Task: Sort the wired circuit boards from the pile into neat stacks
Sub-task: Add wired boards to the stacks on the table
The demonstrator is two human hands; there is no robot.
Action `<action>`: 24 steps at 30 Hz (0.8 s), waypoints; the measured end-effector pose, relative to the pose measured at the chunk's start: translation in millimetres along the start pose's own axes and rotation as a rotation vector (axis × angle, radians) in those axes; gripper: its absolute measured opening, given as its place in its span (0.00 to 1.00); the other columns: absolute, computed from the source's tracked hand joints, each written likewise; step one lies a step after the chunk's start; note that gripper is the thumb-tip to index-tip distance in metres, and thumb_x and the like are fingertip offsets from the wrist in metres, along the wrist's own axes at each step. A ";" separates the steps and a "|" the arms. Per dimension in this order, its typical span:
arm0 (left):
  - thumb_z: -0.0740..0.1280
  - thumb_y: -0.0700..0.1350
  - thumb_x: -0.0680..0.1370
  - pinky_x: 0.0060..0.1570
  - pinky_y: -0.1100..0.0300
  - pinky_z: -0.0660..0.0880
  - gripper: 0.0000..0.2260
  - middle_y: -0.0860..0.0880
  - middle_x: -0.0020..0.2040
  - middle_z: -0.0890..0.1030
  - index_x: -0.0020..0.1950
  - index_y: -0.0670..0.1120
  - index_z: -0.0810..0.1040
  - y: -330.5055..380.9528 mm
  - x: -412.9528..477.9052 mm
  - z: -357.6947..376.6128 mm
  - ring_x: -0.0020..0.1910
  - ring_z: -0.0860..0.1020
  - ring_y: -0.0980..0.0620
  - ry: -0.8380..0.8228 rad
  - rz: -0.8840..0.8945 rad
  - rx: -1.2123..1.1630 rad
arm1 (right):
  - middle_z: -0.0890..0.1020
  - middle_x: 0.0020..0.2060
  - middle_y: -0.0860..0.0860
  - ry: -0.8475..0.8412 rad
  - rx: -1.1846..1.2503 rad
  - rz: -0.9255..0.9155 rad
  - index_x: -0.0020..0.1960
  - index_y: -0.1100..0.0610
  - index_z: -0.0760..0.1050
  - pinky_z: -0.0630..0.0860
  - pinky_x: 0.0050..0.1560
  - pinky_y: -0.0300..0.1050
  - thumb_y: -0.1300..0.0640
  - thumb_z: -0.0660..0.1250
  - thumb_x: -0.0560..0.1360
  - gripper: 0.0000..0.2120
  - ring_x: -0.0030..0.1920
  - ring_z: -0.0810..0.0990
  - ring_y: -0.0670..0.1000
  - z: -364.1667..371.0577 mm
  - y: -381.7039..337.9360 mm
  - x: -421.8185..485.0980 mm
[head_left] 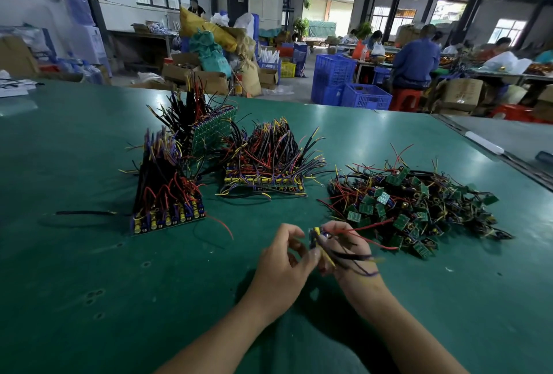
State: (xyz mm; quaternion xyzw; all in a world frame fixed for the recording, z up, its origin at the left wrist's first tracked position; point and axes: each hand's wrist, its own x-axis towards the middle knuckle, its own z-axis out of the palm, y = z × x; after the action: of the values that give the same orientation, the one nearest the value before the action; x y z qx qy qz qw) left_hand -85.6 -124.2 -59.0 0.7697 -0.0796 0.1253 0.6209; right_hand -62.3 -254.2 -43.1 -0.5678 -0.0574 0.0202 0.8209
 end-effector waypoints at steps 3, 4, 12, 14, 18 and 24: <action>0.68 0.55 0.72 0.40 0.54 0.76 0.10 0.55 0.41 0.80 0.49 0.56 0.70 -3.1 0.2 0.0 0.37 0.79 0.54 0.005 0.037 0.029 | 0.81 0.38 0.56 -0.070 -0.162 -0.097 0.50 0.61 0.76 0.75 0.34 0.36 0.62 0.68 0.72 0.07 0.33 0.79 0.47 -4.9 3.3 -3.1; 0.67 0.50 0.72 0.38 0.56 0.74 0.08 0.55 0.40 0.80 0.49 0.55 0.71 -3.6 1.6 -1.1 0.36 0.77 0.55 0.006 0.025 0.005 | 0.82 0.39 0.55 -0.098 -0.173 -0.098 0.51 0.61 0.78 0.76 0.35 0.36 0.60 0.69 0.71 0.10 0.34 0.81 0.47 -5.6 2.6 -4.2; 0.64 0.57 0.75 0.33 0.55 0.66 0.19 0.45 0.30 0.70 0.36 0.41 0.73 4.4 6.6 -8.1 0.31 0.70 0.49 -0.084 -0.139 -0.186 | 0.84 0.42 0.58 -0.240 -0.205 0.014 0.49 0.56 0.84 0.76 0.42 0.44 0.55 0.74 0.68 0.11 0.42 0.81 0.52 -12.0 2.8 -3.8; 0.63 0.58 0.75 0.32 0.58 0.65 0.22 0.43 0.28 0.70 0.36 0.38 0.72 4.1 6.4 -8.9 0.29 0.69 0.50 -0.123 -0.111 -0.206 | 0.83 0.39 0.56 -0.219 -0.122 0.043 0.48 0.59 0.81 0.76 0.31 0.40 0.56 0.75 0.65 0.13 0.35 0.81 0.50 -11.2 0.7 -3.1; 0.65 0.62 0.75 0.27 0.60 0.62 0.29 0.41 0.27 0.69 0.37 0.34 0.71 7.5 1.8 -0.9 0.26 0.66 0.51 -0.064 -0.126 -0.315 | 0.77 0.27 0.53 -0.183 -0.005 0.112 0.47 0.66 0.72 0.71 0.22 0.37 0.55 0.66 0.70 0.14 0.23 0.75 0.47 -8.9 -2.8 -0.8; 0.62 0.61 0.73 0.21 0.67 0.61 0.19 0.49 0.26 0.70 0.37 0.45 0.75 9.2 -2.6 12.5 0.21 0.66 0.54 0.083 -0.266 -0.505 | 0.73 0.27 0.58 -0.280 0.086 0.257 0.43 0.59 0.72 0.67 0.17 0.36 0.43 0.67 0.73 0.18 0.18 0.70 0.50 -8.6 -1.2 -3.1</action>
State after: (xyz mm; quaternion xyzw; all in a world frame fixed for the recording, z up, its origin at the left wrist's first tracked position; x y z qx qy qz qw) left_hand -89.5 -138.5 -53.6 0.5885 0.0188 0.0500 0.8067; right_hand -64.4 -262.8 -45.1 -0.5264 -0.0970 0.2061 0.8192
